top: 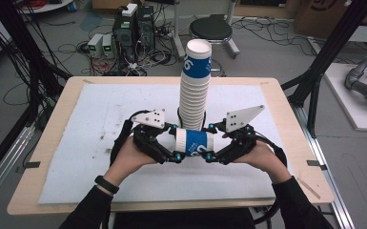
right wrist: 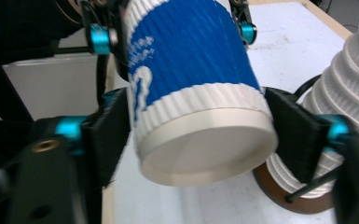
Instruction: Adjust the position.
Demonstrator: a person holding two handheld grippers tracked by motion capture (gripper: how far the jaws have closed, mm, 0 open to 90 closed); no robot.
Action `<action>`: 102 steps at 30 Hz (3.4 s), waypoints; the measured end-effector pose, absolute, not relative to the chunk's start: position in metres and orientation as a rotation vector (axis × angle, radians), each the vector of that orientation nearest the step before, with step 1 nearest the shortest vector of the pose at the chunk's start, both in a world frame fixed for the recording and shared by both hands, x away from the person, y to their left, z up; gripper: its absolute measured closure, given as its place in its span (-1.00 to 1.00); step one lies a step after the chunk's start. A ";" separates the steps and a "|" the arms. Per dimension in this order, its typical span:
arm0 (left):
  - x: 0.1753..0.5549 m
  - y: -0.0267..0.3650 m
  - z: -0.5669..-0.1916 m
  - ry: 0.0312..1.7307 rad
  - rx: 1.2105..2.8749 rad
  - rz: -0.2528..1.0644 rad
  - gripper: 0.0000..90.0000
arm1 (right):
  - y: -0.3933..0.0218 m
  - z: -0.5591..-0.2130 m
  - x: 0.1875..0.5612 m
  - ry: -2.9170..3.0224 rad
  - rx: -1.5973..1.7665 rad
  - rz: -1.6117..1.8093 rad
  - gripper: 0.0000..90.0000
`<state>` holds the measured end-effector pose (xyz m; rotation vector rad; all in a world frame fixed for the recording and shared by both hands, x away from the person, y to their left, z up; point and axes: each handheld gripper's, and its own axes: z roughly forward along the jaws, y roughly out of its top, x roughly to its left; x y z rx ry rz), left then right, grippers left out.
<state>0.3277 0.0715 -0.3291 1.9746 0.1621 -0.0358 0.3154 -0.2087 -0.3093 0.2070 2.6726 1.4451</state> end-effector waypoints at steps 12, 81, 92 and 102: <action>0.331 0.078 -0.333 0.235 1.739 -0.121 -0.71 | -0.215 -0.314 0.323 2.662 0.206 1.597 -0.33; 0.330 0.078 -0.335 0.250 1.493 -0.140 -0.78 | -0.203 -0.329 0.328 2.595 0.332 1.854 -0.33; 0.331 0.079 -0.334 0.221 1.499 -0.131 -0.52 | -0.194 -0.332 0.324 2.601 0.295 1.779 -0.35; 0.326 0.079 -0.322 0.188 1.638 -0.036 -0.47 | -0.194 -0.329 0.319 2.585 0.291 1.703 -0.49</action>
